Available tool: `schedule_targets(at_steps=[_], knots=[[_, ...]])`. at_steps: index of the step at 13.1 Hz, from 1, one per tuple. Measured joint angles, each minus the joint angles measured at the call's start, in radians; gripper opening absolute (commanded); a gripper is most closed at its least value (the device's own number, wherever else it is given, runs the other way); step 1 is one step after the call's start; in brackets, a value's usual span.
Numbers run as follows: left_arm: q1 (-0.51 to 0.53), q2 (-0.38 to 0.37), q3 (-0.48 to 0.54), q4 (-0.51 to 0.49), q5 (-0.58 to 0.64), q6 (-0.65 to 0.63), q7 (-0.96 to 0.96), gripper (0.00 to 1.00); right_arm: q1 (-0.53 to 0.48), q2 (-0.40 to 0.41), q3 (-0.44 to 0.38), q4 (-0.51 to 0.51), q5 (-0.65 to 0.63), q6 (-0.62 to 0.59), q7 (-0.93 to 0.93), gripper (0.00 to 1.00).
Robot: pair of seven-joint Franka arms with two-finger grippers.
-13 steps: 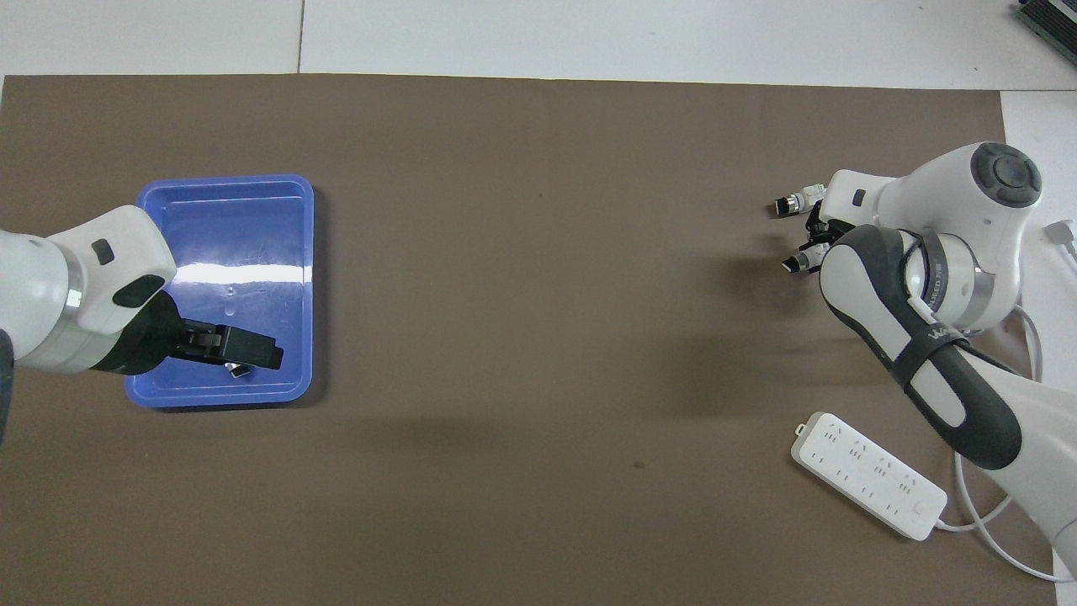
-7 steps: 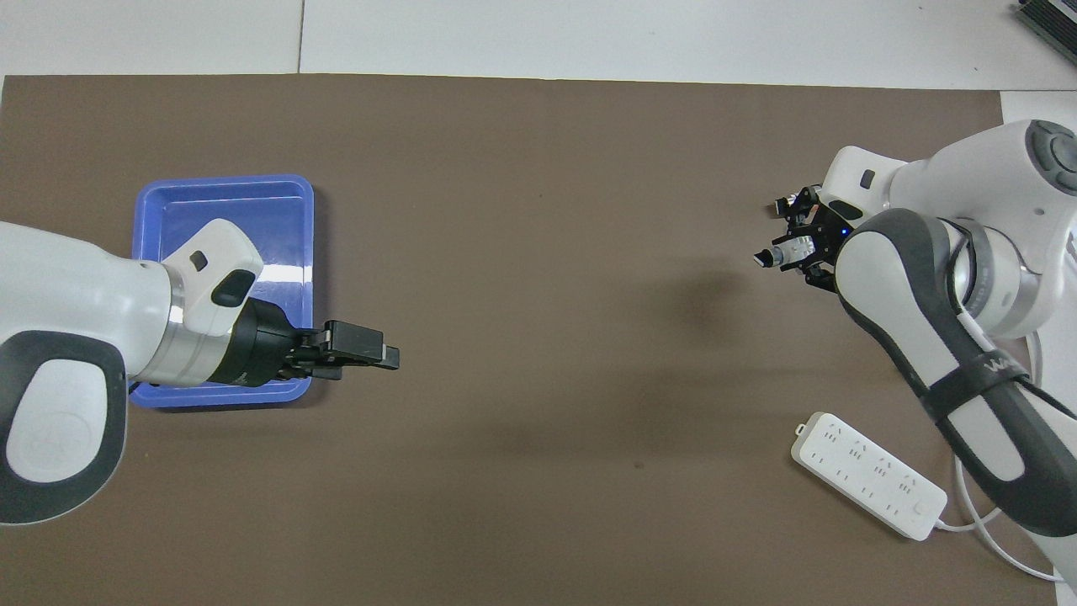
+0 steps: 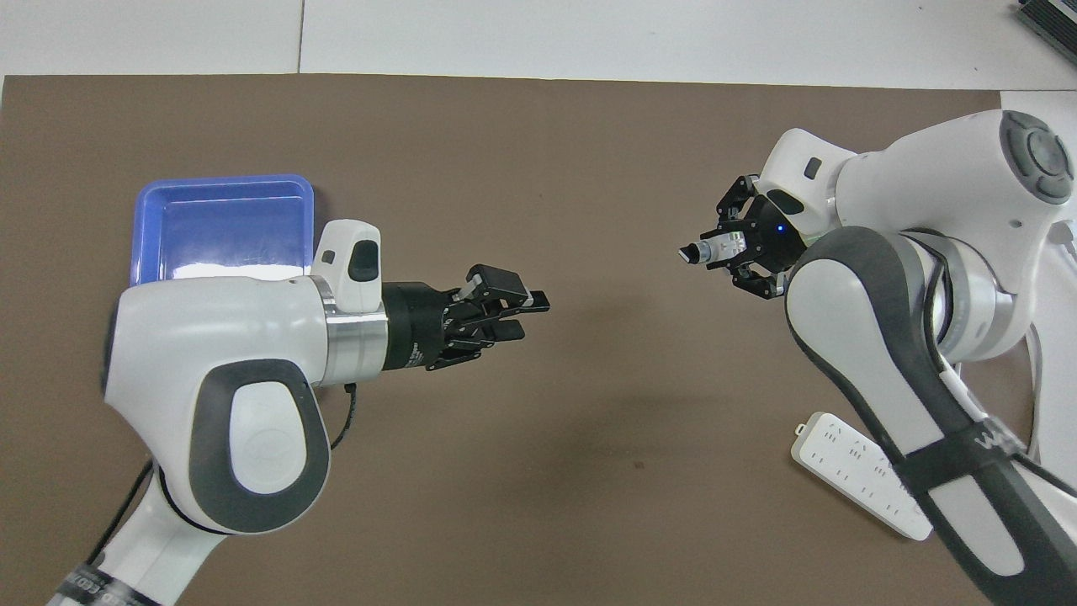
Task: Turn and place switch with both arms
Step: 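Bring the switch toward the left gripper and close the left gripper on it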
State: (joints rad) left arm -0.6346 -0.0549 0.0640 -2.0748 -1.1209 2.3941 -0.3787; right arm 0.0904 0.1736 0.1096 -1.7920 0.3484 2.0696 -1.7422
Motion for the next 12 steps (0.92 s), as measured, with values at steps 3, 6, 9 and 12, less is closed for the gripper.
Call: schedule_targets(at_steps=[3,6,9,12], knots=[[-0.057,0.046,-0.001,0.019,-0.112,0.099,-0.002,0.42,0.0,-0.065,0.054,0.007,0.042,-0.035,0.097,0.0],[-0.065,0.083,-0.026,0.073,-0.19,0.15,-0.003,0.38,0.002,-0.123,0.106,0.007,0.07,-0.057,0.188,0.0],[-0.066,0.101,-0.036,0.119,-0.235,0.164,-0.007,0.36,0.009,-0.129,0.116,0.003,0.074,-0.063,0.201,0.0],[-0.066,0.109,-0.038,0.137,-0.241,0.162,-0.012,0.32,0.021,-0.135,0.116,-0.005,0.077,-0.065,0.204,0.0]])
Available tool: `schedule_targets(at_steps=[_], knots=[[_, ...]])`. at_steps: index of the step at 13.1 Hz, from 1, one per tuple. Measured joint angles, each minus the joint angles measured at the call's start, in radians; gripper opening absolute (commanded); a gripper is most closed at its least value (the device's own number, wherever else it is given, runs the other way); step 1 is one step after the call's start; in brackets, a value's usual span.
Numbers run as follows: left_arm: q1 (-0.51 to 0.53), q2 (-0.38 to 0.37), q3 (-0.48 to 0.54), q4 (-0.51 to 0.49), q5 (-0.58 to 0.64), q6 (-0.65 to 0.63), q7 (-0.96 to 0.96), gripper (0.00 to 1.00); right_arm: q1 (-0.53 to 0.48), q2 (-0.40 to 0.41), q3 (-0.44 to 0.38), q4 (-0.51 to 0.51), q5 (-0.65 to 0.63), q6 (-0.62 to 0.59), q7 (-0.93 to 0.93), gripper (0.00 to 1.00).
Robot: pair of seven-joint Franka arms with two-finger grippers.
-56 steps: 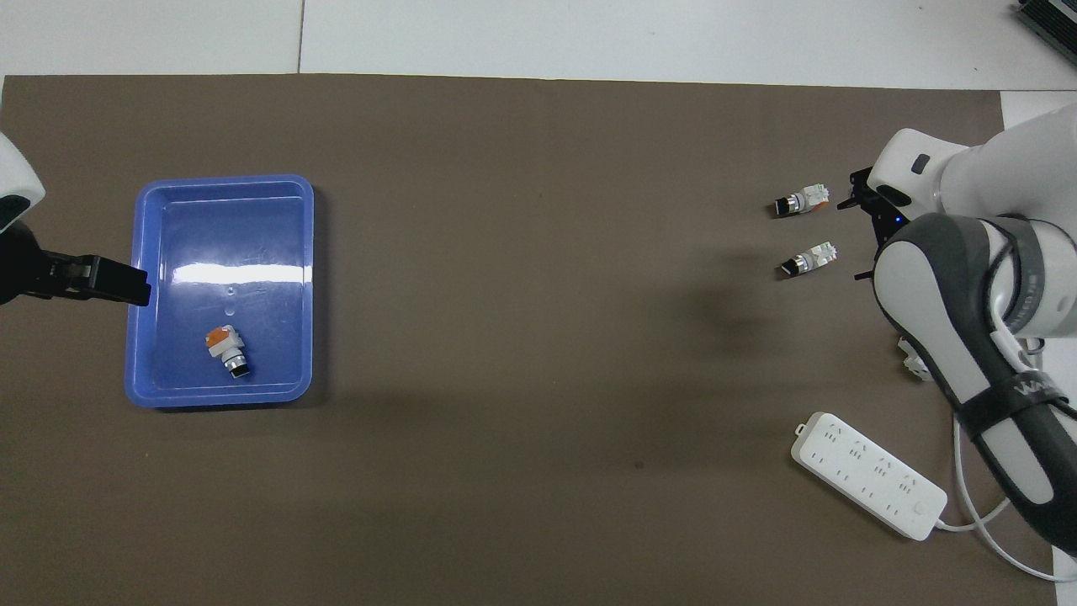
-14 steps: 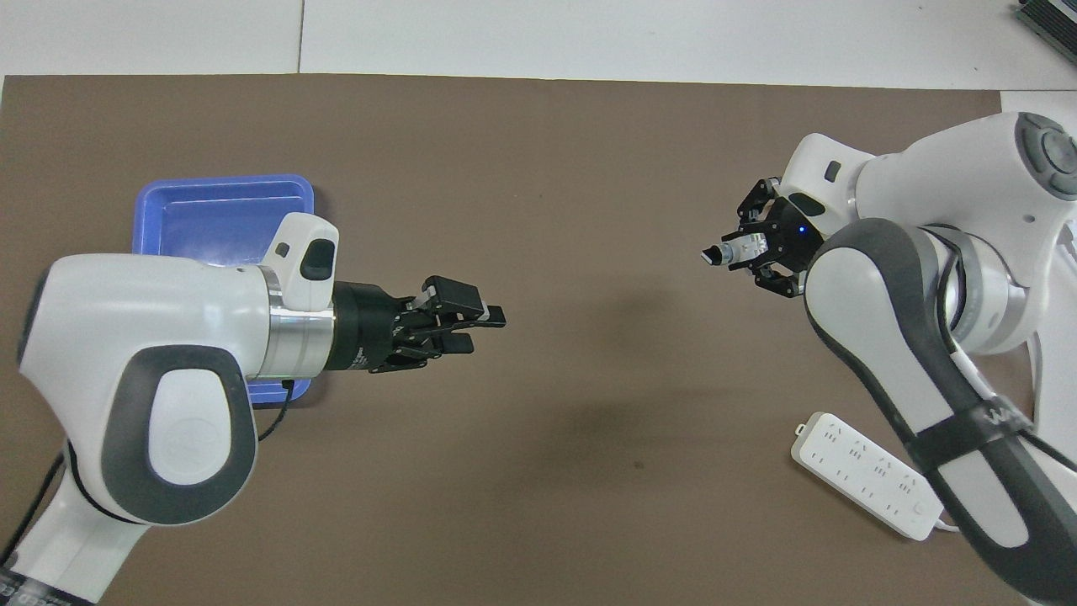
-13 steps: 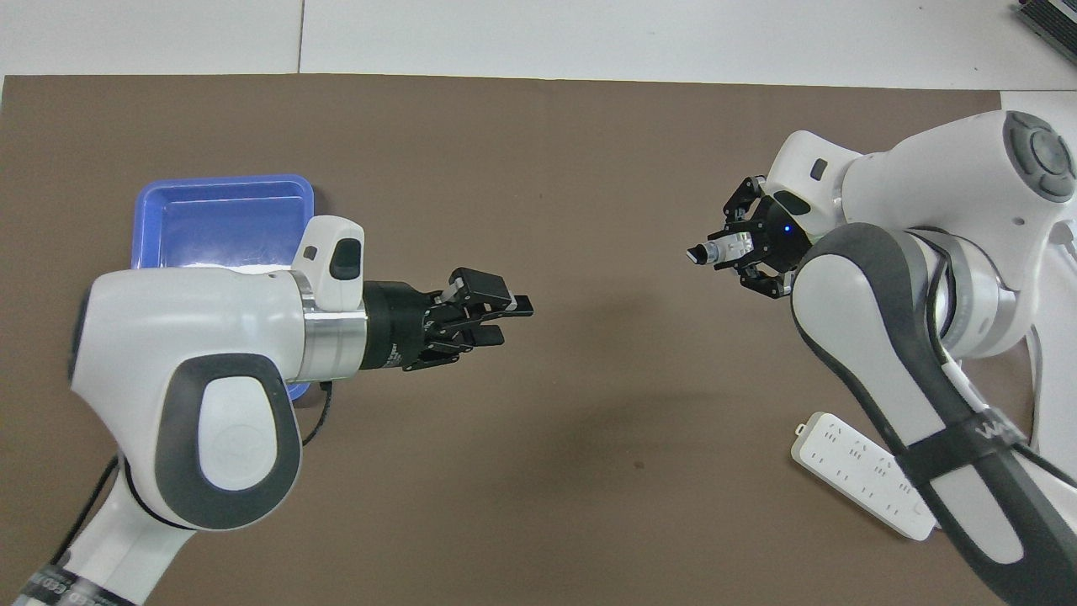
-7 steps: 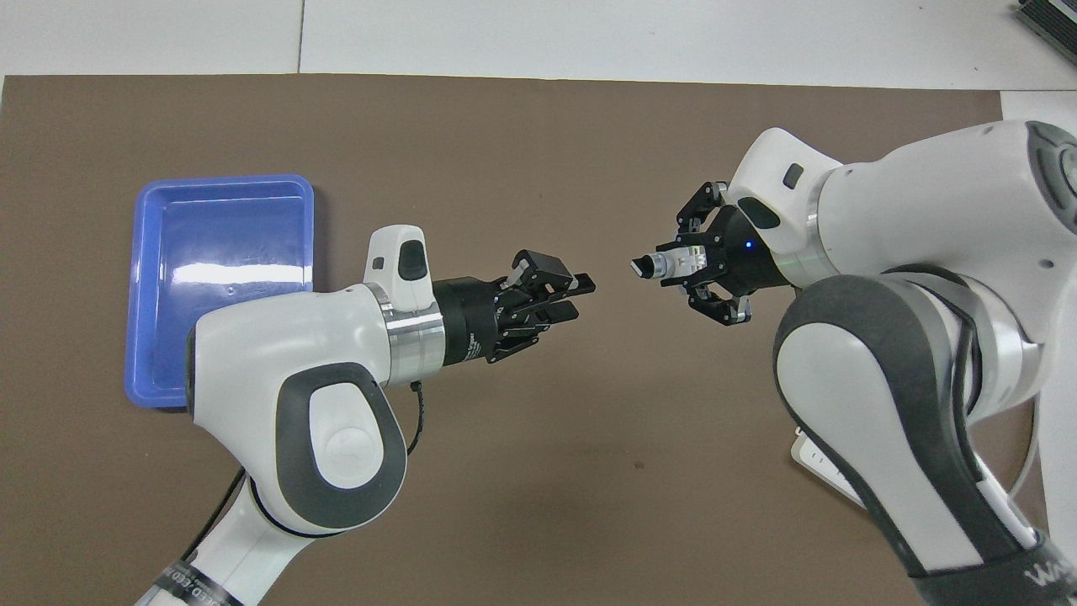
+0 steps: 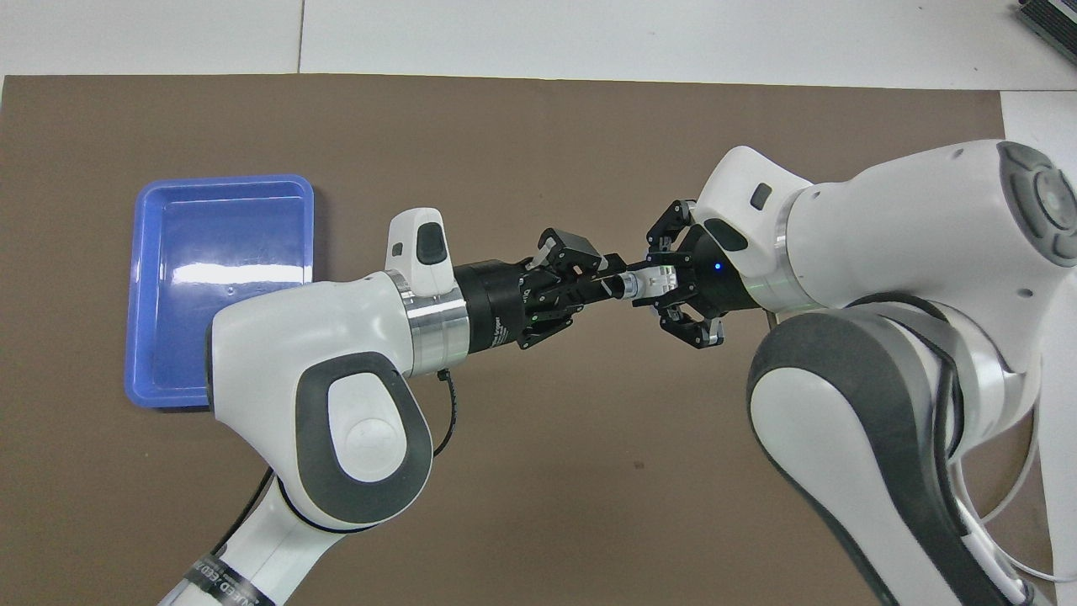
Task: Turn and place switch with both arms
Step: 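Bring the switch toward the left gripper and close the left gripper on it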
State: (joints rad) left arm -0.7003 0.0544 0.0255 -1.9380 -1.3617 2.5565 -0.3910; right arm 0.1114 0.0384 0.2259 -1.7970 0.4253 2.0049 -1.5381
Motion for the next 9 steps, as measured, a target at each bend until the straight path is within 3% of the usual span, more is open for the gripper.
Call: schedule_targets(at_steps=[3,7,9], knots=[[0.0,0.0,-0.002,-0.001,0.0,-0.002,-0.001,0.24,0.0,-0.006,-0.003,-0.006,0.0,0.001,0.002,0.0],[0.0,0.001,-0.003,-0.006,0.0,-0.006,-0.001,0.0,-0.001,-0.009,-0.007,-0.007,0.0,0.005,0.003,0.0],[0.0,0.001,-0.003,-0.005,0.0,-0.007,0.0,0.0,-0.001,-0.011,-0.008,-0.008,0.0,0.005,0.003,0.0]])
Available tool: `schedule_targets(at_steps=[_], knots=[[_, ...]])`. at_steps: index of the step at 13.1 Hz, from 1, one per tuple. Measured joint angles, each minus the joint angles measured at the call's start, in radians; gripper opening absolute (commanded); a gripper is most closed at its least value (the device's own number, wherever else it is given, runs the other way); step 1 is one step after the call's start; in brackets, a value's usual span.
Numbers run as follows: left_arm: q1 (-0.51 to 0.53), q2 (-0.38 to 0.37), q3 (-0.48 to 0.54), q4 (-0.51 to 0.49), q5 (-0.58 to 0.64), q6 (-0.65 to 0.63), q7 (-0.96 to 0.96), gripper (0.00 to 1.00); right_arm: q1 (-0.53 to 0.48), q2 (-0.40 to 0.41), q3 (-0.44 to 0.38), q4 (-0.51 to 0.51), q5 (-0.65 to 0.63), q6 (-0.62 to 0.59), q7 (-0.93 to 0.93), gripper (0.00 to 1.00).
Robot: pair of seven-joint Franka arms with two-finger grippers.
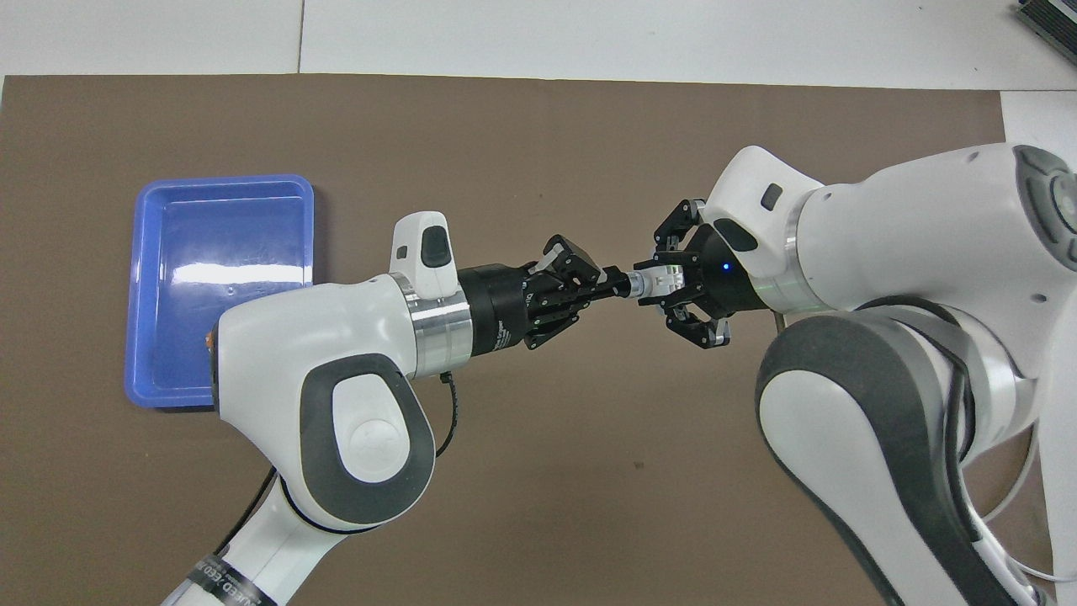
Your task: Turn and place switch with both arms
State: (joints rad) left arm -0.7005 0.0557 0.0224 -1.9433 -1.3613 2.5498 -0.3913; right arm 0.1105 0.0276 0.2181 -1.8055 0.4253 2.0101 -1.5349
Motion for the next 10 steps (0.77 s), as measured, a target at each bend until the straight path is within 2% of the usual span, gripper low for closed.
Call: schedule_targets(at_steps=[3,6,10], knots=[[0.0,0.0,-0.001,0.002,0.011,0.0,0.005,0.0,0.0,-0.002,0.0,-0.002,0.0,0.0,0.007,0.0],[0.0,0.0,-0.003,0.009,0.076,0.0,0.028,0.0,0.001,-0.003,0.0,-0.005,0.0,-0.001,0.013,0.0],[-0.001,0.0,-0.004,0.012,0.1,0.0,0.226,0.0,0.001,-0.003,0.001,-0.007,0.0,-0.001,0.017,0.0]])
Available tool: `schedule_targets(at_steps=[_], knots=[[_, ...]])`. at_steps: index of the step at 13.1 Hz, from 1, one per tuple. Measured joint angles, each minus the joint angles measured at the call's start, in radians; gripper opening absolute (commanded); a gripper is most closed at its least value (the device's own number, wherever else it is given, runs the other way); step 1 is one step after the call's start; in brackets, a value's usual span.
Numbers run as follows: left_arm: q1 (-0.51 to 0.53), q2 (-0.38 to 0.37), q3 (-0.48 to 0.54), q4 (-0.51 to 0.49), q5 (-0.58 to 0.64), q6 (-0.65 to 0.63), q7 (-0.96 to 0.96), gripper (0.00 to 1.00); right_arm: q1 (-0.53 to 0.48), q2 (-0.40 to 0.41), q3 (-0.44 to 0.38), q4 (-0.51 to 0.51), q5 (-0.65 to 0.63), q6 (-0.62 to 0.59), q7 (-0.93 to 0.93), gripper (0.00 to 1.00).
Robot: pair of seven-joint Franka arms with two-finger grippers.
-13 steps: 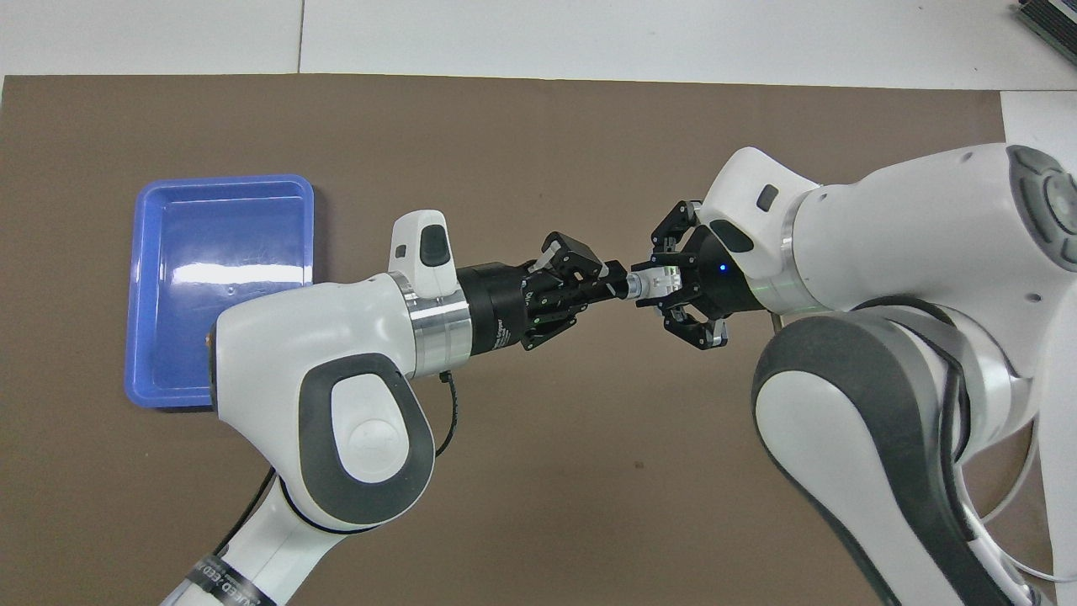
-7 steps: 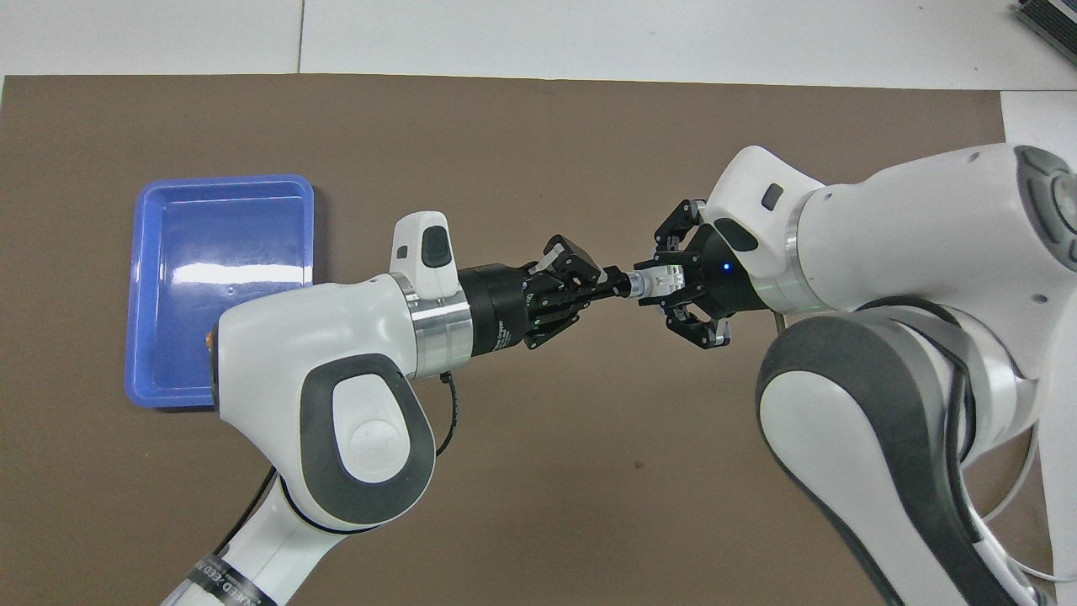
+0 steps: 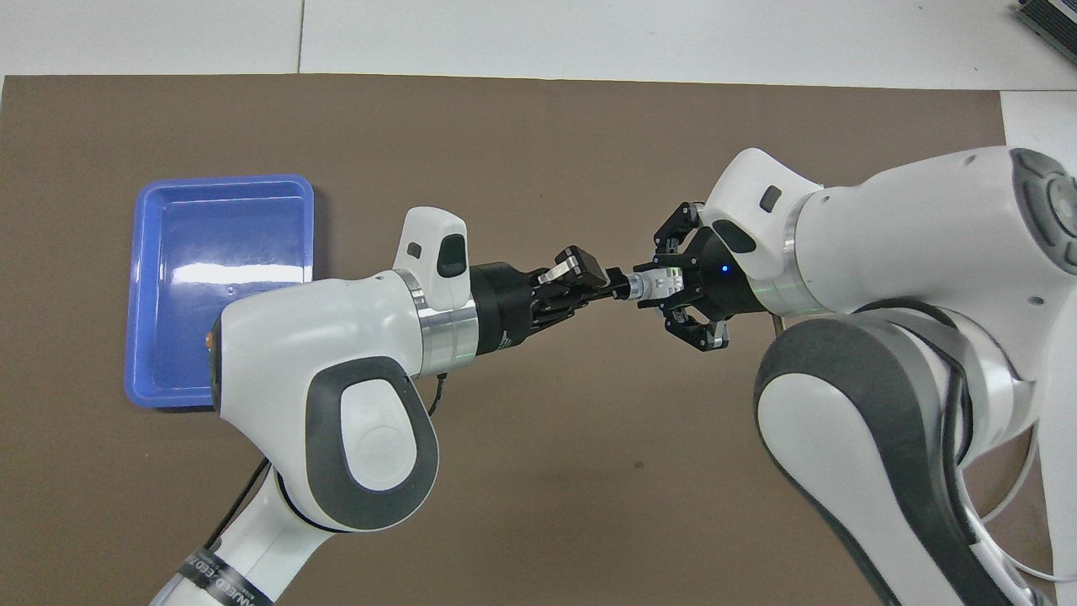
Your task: Turn and place switch with both arms
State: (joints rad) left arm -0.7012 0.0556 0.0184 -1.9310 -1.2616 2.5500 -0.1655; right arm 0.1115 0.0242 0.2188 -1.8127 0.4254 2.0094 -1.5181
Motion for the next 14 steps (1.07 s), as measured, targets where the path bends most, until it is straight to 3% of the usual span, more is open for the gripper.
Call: schedule_targets(at_steps=[8,14], knots=[[-0.007,-0.001,-0.001,-0.017,0.005,0.0,0.474,0.0,0.001,0.0,0.003,-0.024,0.0,-0.002,0.002,0.0],[-0.011,-0.019,0.004,-0.018,0.269,-0.05,0.574,0.0,0.016,0.001,0.009,-0.046,0.001,-0.003,0.002,0.0]])
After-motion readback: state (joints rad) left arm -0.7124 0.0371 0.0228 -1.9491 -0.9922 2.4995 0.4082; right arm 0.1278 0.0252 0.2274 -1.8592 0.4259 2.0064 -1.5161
